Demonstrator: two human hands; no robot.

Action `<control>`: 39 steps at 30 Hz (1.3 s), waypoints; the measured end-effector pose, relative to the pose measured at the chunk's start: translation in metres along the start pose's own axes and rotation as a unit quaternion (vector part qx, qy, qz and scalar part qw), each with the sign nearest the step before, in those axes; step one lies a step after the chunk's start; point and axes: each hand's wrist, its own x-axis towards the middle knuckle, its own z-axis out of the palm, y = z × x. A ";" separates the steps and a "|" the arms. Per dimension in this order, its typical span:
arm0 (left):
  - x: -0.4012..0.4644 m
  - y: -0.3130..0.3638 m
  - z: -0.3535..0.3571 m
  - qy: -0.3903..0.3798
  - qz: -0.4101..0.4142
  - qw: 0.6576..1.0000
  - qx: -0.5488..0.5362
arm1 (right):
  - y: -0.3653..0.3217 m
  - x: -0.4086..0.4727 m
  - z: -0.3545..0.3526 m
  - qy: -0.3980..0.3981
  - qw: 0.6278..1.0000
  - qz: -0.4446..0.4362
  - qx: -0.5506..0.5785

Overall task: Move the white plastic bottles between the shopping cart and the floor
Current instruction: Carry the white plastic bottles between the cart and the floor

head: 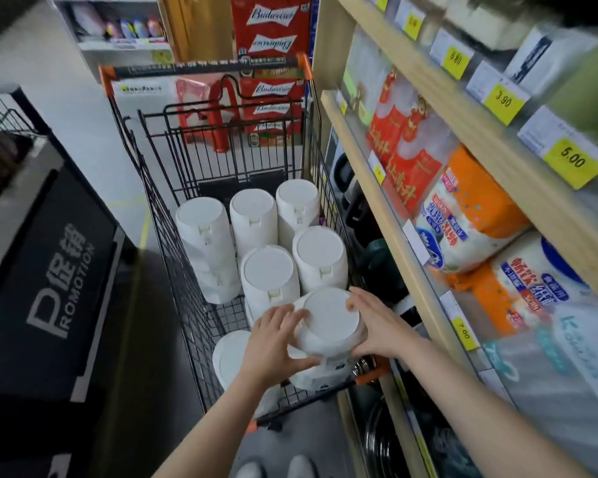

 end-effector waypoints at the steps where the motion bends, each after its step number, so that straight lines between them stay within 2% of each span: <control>1: 0.000 -0.001 -0.007 -0.018 0.007 1.000 0.019 | -0.003 -0.002 -0.004 -0.010 1.000 0.006 -0.004; 4: 0.008 0.004 -0.035 -0.083 0.004 0.996 0.018 | -0.015 -0.012 -0.023 -0.043 0.999 0.030 0.000; 11: 0.043 0.040 -0.090 -0.107 0.064 0.992 -0.004 | -0.045 -0.057 -0.060 -0.032 0.988 0.120 0.094; 15: 0.061 0.066 -0.094 -0.138 0.147 0.979 -0.002 | -0.052 -0.109 -0.055 0.031 0.972 0.179 0.152; 18: 0.068 0.093 -0.086 -0.183 0.239 0.953 -0.007 | -0.050 -0.154 -0.036 0.110 0.944 0.227 0.214; 22: 0.051 0.137 -0.070 -0.253 0.330 0.909 -0.038 | -0.062 -0.224 0.005 0.207 0.895 0.300 0.257; 25: 0.021 0.170 -0.046 -0.310 0.374 0.873 -0.047 | -0.083 -0.281 0.046 0.271 0.842 0.367 0.287; 28: -0.027 0.203 -0.016 -0.378 0.443 0.810 -0.072 | -0.110 -0.343 0.092 0.306 0.781 0.431 0.333; 32: -0.102 0.251 0.020 -0.426 0.527 0.733 -0.065 | -0.159 -0.425 0.152 0.371 0.691 0.505 0.360; 36: -0.195 0.289 0.048 -0.484 0.566 0.666 -0.042 | -0.219 -0.499 0.217 0.405 0.602 0.580 0.369; 39: -0.272 0.316 0.058 -0.499 0.614 0.611 -0.025 | -0.258 -0.553 0.264 0.405 0.562 0.623 0.364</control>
